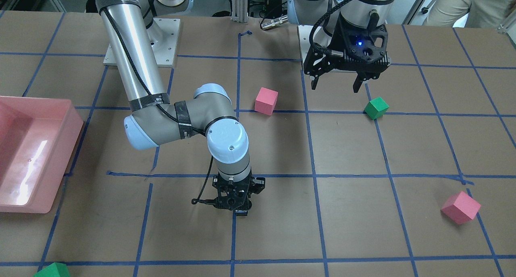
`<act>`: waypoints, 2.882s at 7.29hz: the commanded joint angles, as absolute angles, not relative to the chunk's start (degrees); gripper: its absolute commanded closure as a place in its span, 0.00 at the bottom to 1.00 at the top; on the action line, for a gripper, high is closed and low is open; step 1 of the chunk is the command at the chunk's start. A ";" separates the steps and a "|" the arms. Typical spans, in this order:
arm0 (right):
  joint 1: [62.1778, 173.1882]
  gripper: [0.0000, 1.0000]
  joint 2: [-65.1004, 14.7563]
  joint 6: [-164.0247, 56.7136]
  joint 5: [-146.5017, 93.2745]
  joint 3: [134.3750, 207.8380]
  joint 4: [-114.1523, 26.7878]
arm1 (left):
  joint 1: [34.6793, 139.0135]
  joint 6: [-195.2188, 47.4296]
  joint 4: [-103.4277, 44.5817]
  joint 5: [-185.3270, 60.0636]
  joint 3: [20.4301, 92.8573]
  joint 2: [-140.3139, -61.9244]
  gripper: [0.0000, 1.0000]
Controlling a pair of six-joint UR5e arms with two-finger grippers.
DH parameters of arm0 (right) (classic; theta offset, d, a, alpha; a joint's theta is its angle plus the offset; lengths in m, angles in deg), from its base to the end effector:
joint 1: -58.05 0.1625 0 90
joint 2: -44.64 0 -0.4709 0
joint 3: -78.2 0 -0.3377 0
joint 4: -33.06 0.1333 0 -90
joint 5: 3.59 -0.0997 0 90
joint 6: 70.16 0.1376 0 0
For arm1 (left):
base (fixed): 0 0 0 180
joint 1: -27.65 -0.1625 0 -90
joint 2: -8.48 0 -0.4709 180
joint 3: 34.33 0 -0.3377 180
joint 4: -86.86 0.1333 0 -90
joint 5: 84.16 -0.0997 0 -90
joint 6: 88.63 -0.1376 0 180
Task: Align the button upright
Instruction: 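Lower the switch onto the table and open the right gripper, then raise the right gripper away while the left gripper moves toward the switch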
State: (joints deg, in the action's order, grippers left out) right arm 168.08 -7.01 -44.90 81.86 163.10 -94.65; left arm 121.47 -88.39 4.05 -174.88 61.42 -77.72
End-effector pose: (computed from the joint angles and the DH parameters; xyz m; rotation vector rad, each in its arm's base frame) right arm 0.3700 -0.5938 0.2176 0.1339 3.0348 -0.0627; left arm -0.1591 -0.4085 0.4930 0.0968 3.1275 -0.1438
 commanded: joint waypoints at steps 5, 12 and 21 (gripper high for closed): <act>165.30 0.00 -21.60 -52.70 83.85 164.95 -77.46 | 123.35 -86.27 29.75 -174.87 81.12 -74.76 0.00; 150.25 0.00 -37.54 -70.60 90.80 166.09 -62.83 | 135.13 -75.27 75.05 -180.05 97.09 -91.16 0.07; 150.34 0.00 -41.76 -70.95 88.10 165.83 -61.07 | 143.58 -65.77 96.96 -188.31 78.72 -118.86 0.10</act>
